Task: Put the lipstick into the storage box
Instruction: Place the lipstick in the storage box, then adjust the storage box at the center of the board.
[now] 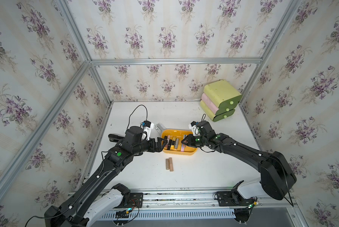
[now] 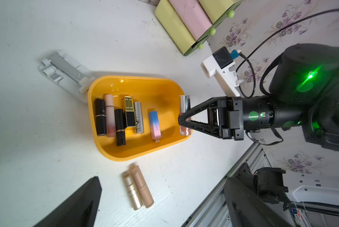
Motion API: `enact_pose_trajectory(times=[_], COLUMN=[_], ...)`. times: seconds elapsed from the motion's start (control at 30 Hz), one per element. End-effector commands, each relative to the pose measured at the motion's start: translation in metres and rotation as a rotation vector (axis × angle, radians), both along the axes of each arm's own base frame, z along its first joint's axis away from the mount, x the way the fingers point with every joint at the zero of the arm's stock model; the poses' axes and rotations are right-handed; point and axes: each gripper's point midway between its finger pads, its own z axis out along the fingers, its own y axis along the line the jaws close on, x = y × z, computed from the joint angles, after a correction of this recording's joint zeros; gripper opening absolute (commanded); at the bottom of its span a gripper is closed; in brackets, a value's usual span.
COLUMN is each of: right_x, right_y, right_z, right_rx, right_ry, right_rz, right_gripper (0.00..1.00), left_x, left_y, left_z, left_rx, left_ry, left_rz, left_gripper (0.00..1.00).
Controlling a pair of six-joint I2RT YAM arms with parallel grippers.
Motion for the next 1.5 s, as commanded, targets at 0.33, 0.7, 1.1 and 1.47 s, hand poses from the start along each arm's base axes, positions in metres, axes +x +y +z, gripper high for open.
enact_pose_trajectory(times=[0.33, 0.7, 1.1, 1.47], right_x=[0.028, 0.038, 0.049, 0.109], right_y=[0.009, 0.021, 0.010, -0.012], right_z=[-0.048, -0.065, -0.066, -0.060], right_rx=[-0.051, -0.052, -0.065, -0.093], right_ry=[0.058, 0.090, 0.079, 0.006], right_rz=[0.015, 0.040, 0.016, -0.045], right_gripper=[0.22, 0.36, 0.49, 0.52], left_x=[0.009, 0.002, -0.004, -0.040], left_y=[0.003, 0.011, 0.013, 0.010], left_z=[-0.031, -0.052, -0.063, -0.106], left_rx=[0.063, 0.136, 0.158, 0.228], left_ry=[0.066, 0.130, 0.168, 0.330], left_rz=[0.007, -0.006, -0.018, -0.058], left_gripper=[0.97, 0.98, 0.98, 0.98])
